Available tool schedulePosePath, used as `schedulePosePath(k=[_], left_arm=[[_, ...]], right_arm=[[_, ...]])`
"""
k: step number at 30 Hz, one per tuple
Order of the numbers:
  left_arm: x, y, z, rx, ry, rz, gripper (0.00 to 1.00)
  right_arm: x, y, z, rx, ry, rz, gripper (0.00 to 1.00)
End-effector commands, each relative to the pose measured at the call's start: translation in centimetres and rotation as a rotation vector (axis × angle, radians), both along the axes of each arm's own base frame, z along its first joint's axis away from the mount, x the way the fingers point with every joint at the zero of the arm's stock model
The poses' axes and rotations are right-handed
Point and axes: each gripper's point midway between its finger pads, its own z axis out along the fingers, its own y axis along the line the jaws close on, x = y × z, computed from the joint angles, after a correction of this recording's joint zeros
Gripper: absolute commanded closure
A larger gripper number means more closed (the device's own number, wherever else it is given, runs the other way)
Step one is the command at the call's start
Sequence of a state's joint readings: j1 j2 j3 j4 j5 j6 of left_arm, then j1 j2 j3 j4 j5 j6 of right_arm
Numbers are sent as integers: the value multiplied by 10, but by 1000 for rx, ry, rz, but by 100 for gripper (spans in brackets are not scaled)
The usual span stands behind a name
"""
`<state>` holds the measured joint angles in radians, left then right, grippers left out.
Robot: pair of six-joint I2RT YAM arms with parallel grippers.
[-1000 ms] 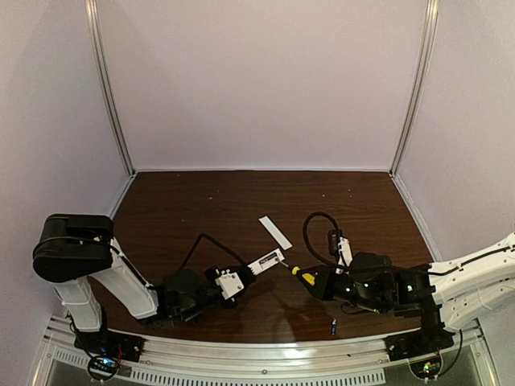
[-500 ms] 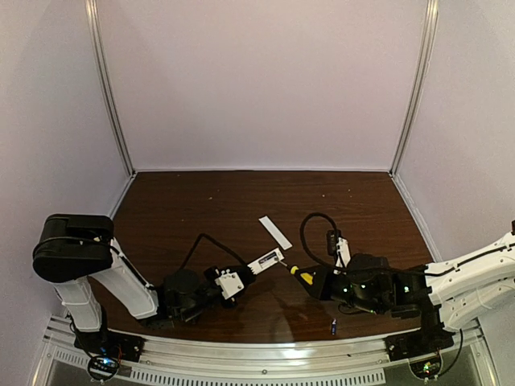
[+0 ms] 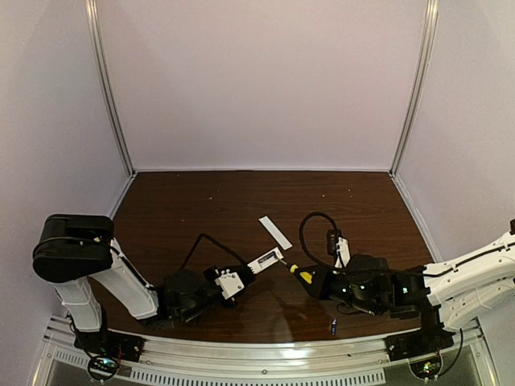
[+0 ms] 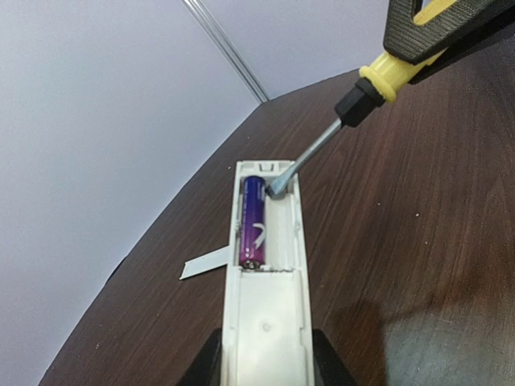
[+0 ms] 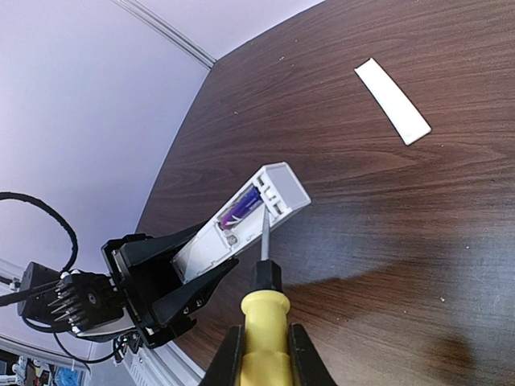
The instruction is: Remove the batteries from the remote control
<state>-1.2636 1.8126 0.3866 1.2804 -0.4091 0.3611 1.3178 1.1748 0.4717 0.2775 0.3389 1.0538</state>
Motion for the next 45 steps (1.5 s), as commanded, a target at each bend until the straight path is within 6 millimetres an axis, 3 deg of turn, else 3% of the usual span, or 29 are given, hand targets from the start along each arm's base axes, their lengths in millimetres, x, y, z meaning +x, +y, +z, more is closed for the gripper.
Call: schedulePosePath(k=[1, 30, 45], left_arm=[[-4, -8, 19, -72, -27, -19, 100], [-3, -15, 6, -29, 46, -18, 100], [-2, -15, 2, -11, 69, -8, 100]], right_arm=[[5, 7, 13, 38, -30, -19, 100], [20, 12, -3, -120, -102, -17, 100], [25, 32, -35, -363, -103, 38, 100]])
